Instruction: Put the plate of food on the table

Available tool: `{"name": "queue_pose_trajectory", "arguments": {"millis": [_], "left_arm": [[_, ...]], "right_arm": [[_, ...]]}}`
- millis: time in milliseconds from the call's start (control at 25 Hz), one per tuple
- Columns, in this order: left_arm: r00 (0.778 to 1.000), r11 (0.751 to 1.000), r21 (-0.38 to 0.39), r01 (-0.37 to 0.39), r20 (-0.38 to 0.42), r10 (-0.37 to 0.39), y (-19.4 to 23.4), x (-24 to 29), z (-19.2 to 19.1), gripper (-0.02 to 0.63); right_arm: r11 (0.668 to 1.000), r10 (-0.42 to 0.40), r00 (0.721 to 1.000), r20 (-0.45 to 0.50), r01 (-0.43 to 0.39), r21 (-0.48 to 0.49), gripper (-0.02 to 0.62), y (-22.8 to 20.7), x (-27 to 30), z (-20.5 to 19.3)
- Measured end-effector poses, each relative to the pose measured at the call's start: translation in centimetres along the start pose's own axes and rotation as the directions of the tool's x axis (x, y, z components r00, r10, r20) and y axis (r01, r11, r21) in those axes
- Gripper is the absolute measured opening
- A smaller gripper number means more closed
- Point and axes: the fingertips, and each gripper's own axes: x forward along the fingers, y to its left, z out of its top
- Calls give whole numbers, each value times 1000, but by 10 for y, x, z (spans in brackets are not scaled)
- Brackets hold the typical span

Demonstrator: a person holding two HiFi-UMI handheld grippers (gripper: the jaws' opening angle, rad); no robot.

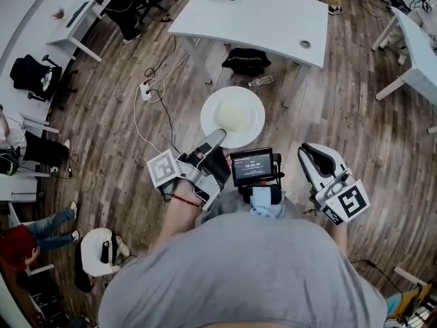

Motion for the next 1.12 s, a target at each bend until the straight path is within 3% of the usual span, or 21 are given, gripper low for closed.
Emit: {"name": "queue_pose_trajectory", "arguments": {"millis": [280,800,1120], "left_arm": [[1000,999,-27,21,13,-21,5,17,40,41],[998,998,13,56,-4,-56,-19,65,200,41],[998,998,43,50,-30,-49,-22,76,270,41]], "right_arm": [[1000,12,999,-31,-11,13,34,-14,41,-9],[999,44,999,-6,-44,-23,34,-56,218,32],[1000,22,1000,-7,-22,-13,34,-53,280,36]]}}
